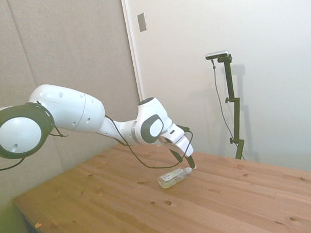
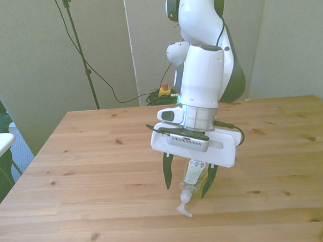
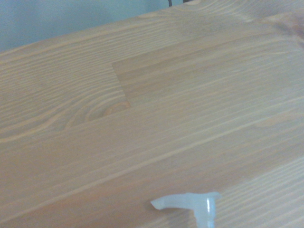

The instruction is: Stand the sanitizer

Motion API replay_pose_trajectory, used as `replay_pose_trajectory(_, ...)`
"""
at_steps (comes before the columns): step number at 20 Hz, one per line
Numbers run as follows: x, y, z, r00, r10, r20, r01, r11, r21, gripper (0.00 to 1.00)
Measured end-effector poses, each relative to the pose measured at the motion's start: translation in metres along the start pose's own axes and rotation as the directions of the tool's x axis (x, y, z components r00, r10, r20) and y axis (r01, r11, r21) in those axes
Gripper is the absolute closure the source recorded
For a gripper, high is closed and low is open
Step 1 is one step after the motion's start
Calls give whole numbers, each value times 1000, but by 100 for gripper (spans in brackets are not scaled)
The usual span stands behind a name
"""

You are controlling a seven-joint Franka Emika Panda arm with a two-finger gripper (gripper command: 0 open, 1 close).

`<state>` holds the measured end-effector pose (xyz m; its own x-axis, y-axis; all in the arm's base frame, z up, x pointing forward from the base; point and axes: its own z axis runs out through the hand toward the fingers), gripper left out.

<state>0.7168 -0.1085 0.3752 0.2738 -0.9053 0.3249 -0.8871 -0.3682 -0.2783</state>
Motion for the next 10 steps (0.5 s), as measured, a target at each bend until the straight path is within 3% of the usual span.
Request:
replay_pose_trajectory(7,-2,-4,25,1000,11,12,-11,1000,-13,0)
replay_pose_trajectory(8,-2,-3,27,1000,12,13,-12,1000,-16,100)
replay_pose_trajectory(10,-1,-1,29,1000,17,17,-16,1000,-23,100)
